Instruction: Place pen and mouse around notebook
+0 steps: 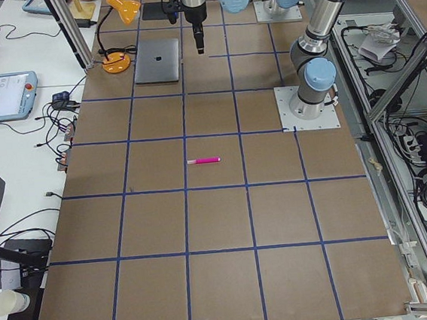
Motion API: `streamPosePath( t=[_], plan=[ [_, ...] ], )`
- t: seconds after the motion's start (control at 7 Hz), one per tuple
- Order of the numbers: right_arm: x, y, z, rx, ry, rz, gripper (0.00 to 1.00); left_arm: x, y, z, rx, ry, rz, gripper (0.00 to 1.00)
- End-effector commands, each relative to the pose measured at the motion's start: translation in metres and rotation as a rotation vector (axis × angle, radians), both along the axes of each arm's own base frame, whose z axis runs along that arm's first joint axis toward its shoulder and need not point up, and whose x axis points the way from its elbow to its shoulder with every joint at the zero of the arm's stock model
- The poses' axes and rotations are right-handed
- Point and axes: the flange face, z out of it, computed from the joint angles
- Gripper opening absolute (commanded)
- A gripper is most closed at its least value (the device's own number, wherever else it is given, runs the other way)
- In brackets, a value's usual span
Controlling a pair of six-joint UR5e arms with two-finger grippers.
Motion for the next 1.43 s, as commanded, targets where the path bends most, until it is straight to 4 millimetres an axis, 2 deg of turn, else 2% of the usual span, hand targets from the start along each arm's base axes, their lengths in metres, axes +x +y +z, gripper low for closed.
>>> streamPosePath(
  t=[0.0,0.43,0.57,0.71,0.86,1.0,1.14,1.29],
  plan=[
    [0.000,0.000,-0.003,0.004,-0.001,0.001,1.00,0.004,-0.001,0.000,-0.005,0.002,0.010,1.00],
    [0.000,-0.001,-0.008,0.011,-0.004,0.002,1.00,0.006,-0.002,0.000,-0.009,0.011,0.016,1.00],
    [-0.003,-0.004,-0.004,0.004,-0.016,-0.005,1.00,0.006,-0.002,0.002,-0.012,0.008,0.016,1.00],
    [-0.012,-0.009,-0.018,0.032,-0.015,-0.002,1.00,0.007,-0.002,0.002,-0.011,0.003,0.014,1.00],
    [-0.032,-0.020,-0.038,0.077,0.004,-0.015,1.00,0.006,-0.002,-0.001,-0.005,0.008,0.018,1.00],
    [-0.058,-0.023,-0.041,0.095,0.036,-0.053,1.00,0.008,-0.002,0.000,-0.008,0.002,0.013,1.00],
    [-0.074,-0.028,-0.047,0.099,0.033,-0.052,1.00,0.008,-0.003,0.001,-0.014,0.002,0.005,1.00],
    [-0.103,-0.038,-0.063,0.130,0.033,-0.015,1.00,0.010,-0.007,0.000,-0.026,0.000,0.017,1.00]
  ],
)
